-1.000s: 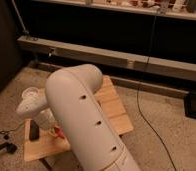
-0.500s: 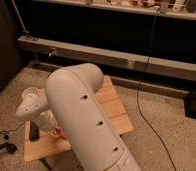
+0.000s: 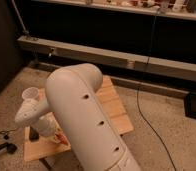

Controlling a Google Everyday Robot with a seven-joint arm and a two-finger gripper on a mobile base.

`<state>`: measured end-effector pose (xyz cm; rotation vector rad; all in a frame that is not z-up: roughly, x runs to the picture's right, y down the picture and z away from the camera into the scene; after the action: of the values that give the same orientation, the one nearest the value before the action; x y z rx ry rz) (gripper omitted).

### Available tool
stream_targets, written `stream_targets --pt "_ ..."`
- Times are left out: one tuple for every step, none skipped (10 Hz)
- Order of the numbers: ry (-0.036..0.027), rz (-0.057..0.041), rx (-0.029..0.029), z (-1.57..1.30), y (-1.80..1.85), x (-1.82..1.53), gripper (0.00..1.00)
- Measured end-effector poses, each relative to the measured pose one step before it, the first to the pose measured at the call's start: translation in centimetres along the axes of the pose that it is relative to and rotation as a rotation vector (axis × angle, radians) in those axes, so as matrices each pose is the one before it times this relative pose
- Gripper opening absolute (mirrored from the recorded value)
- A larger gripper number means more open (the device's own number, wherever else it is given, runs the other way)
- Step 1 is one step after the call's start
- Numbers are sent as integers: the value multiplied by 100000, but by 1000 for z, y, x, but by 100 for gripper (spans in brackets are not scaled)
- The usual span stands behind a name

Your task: Drag the pepper across the table

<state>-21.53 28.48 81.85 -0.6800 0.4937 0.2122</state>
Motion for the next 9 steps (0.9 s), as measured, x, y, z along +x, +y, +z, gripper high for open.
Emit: stream_targets --pt "394 -509 -67 70 164 79 14" --pt "665 -733 -7 110 183 163 14" --pt "578 -914 -279 91 173 238 14" --pt "366 -1021 -478 53 118 248 14" --pt "301 -1146 -548 18 71 297 14" --pt "208 -872 -401 21 -17 296 14" --pt "133 -552 -331 0 -35 278 14" --pt "256 -177 -139 49 -29 272 14" --pt "713 -8 -260 178 23 519 14"
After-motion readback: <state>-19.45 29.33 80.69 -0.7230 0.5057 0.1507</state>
